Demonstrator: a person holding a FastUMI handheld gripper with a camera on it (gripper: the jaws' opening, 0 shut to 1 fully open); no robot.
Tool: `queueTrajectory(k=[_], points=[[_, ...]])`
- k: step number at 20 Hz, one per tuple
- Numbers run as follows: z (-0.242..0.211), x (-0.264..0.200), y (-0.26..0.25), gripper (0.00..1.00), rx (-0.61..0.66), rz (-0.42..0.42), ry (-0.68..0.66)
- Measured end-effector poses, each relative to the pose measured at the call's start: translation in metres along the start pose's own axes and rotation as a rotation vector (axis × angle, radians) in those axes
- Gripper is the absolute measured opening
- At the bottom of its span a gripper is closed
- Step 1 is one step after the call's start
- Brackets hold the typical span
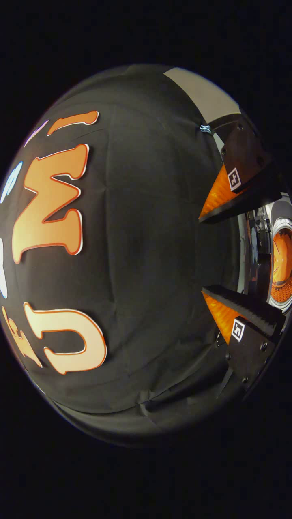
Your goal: Put the clothes into the washing machine and then close the washing machine lid.
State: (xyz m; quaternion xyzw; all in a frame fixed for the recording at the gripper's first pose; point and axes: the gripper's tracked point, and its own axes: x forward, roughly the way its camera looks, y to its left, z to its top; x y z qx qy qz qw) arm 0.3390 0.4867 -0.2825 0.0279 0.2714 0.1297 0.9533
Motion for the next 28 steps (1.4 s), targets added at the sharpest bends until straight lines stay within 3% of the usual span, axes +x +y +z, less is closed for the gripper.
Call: queueTrajectory(k=[4,28], points=[[-0.002,0.005,-0.001,0.98,-0.059,-0.006,0.008],[-0.01,-0.02,-0.002,0.98,-0.039,-0.003,-0.04]])
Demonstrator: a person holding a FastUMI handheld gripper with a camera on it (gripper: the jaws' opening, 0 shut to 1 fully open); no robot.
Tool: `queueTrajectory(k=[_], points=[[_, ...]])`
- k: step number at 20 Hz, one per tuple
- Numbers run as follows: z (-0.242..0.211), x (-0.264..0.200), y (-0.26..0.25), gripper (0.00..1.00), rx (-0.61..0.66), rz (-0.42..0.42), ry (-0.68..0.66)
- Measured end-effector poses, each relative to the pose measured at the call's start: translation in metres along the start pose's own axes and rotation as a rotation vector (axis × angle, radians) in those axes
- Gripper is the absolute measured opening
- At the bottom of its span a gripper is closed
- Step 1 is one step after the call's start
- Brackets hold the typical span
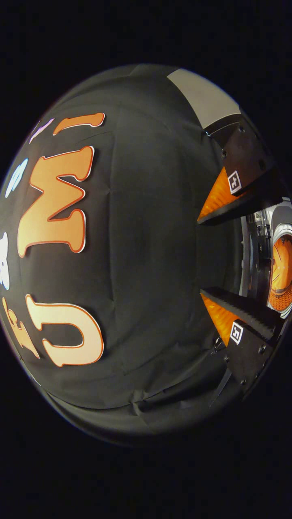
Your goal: Put the clothes into the washing machine and then close the washing machine lid.
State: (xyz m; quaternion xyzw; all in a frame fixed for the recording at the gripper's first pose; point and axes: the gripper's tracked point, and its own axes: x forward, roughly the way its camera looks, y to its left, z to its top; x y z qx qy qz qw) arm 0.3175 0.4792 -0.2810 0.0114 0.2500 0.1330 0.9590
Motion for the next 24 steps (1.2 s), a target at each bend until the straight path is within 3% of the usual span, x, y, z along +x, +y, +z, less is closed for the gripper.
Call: queueTrajectory(k=[14,21,24], points=[[-0.042,-0.072,0.001,0.98,-0.013,0.008,-0.018],[-0.094,-0.116,0.002,0.98,-0.012,-0.008,-0.029],[-0.149,-0.122,-0.001,0.97,0.006,-0.015,0.045]])
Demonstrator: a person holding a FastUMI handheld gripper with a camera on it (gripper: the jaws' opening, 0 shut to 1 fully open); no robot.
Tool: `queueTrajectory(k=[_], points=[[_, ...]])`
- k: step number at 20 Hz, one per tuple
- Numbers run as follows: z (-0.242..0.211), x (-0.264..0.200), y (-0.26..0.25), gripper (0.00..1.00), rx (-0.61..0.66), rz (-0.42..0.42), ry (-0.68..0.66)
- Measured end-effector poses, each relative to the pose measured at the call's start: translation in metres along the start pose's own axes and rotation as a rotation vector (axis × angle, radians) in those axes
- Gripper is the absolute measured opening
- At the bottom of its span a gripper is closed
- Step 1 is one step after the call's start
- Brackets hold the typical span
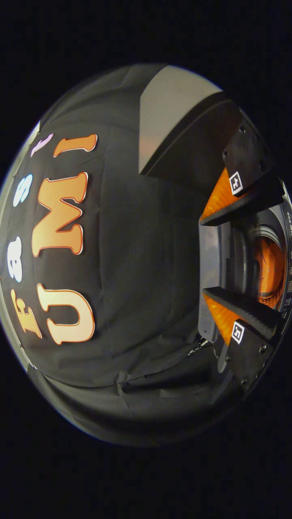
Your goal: Put the clothes into the washing machine and then close the washing machine lid.
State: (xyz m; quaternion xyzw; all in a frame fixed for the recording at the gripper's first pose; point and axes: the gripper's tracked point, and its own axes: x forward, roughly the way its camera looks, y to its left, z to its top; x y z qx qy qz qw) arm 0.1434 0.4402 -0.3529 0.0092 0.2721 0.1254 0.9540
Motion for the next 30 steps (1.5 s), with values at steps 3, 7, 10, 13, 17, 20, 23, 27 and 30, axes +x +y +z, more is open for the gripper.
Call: queueTrajectory(k=[3,7,10,13,17,20,23,27,30], points=[[-0.064,0.007,-0.001,0.97,0.095,0.011,0.096],[-0.1,0.01,0.001,0.98,0.103,0.002,0.162],[-0.093,0.012,0.004,0.99,0.083,0.007,0.146],[-0.066,0.004,0.008,0.98,0.053,0.013,0.1],[-0.018,-0.014,0.018,0.98,0.034,0.029,0.008],[0.026,-0.043,0.024,0.98,0.042,0.036,-0.079],[0.071,-0.08,0.023,0.98,0.064,0.042,-0.175],[0.121,-0.136,0.006,0.98,0.086,0.065,-0.284],[0.139,-0.18,-0.022,0.98,0.075,0.066,-0.321]])
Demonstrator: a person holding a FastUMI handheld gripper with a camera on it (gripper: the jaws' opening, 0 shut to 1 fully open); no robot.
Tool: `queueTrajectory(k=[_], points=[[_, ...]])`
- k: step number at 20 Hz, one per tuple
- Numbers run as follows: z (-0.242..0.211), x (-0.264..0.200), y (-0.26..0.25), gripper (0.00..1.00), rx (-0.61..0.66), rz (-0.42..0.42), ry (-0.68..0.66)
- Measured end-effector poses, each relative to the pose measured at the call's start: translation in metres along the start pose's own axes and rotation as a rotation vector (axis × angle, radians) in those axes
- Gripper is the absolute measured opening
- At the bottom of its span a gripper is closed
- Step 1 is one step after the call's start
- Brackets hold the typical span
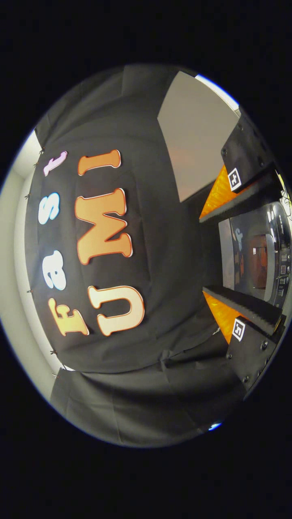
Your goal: Put the clothes into the washing machine and then close the washing machine lid.
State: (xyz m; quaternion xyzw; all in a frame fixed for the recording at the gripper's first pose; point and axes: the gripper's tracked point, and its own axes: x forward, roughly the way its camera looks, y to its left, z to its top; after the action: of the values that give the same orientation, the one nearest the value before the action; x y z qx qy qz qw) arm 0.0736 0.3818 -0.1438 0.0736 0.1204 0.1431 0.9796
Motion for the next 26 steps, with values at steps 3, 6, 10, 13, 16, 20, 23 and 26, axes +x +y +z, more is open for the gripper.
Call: queueTrajectory(k=[3,6,10,13,16,20,23,26], points=[[0.036,-0.042,-0.033,0.98,-0.035,-0.012,-0.053],[0.065,-0.086,-0.066,0.98,-0.054,-0.018,-0.096],[0.094,-0.141,-0.117,0.98,-0.062,-0.04,-0.147],[0.106,-0.177,-0.158,0.98,-0.088,-0.065,-0.175],[0.114,-0.211,-0.194,0.98,-0.129,-0.086,-0.188],[0.121,-0.245,-0.226,0.98,-0.163,-0.114,-0.192],[0.121,-0.265,-0.24,0.98,-0.163,-0.128,-0.218],[0.115,-0.279,-0.25,0.98,-0.13,-0.134,-0.223]])
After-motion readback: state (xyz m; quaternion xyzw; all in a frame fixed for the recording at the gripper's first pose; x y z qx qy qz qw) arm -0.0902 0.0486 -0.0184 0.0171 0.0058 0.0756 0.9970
